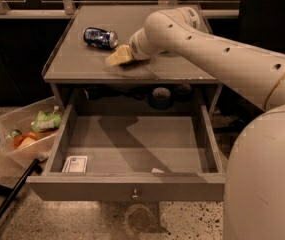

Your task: Place 7up can into top drawer

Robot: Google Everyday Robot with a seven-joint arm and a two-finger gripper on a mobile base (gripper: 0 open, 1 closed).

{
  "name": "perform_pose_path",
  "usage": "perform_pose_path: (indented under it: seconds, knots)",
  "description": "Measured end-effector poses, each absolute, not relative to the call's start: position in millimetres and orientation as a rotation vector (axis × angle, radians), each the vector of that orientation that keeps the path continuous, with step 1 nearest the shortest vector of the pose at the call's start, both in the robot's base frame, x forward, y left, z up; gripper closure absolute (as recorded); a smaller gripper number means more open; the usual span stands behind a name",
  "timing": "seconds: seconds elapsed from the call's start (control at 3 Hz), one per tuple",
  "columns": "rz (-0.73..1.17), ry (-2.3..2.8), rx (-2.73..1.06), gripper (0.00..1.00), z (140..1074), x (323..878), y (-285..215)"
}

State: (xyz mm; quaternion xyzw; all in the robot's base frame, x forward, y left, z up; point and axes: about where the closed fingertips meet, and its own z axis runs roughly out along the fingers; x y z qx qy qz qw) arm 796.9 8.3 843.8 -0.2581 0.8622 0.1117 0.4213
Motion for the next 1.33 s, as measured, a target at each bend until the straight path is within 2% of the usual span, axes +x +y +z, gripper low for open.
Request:
perform_pose_path:
  seconds: [0.33,0.67,1.33]
  knots:
    - [0.269,2.151,-0.643,0.00,842.2,802.4,15.9]
    - [0.250,2.150,-0.617,0.19,840.9,810.8,19.3]
    - [0.217,2.156,-0.557,0.65,838.6,820.2,15.2]
